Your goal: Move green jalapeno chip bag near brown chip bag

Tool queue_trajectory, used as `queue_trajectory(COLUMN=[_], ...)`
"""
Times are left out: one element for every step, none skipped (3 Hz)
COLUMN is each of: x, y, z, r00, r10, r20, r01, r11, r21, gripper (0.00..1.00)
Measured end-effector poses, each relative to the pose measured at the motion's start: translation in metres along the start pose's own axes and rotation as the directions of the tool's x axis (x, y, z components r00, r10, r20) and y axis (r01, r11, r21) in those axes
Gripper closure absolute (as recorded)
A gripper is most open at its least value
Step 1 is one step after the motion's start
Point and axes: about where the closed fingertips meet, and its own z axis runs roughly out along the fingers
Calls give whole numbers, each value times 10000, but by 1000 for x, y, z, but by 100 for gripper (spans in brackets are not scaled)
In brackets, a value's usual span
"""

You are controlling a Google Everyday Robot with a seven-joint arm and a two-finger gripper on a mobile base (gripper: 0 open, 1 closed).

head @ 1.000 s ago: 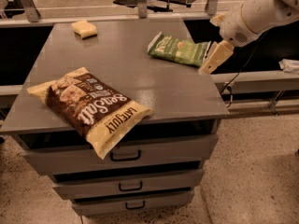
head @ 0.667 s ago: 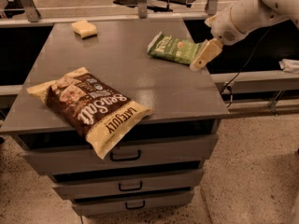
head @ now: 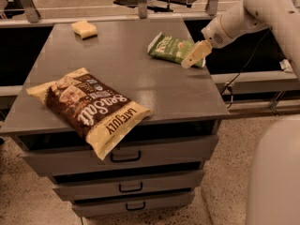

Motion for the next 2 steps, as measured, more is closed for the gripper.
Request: queue_trajectory(x=[6, 10], y=[4, 4], z=[17, 21], r00=[9980, 9955], r10=[623, 935], r20=[-104, -126], r01=[-627, -941], r11=[9972, 9940], r21=[-417, -567], gripper=[0, 14])
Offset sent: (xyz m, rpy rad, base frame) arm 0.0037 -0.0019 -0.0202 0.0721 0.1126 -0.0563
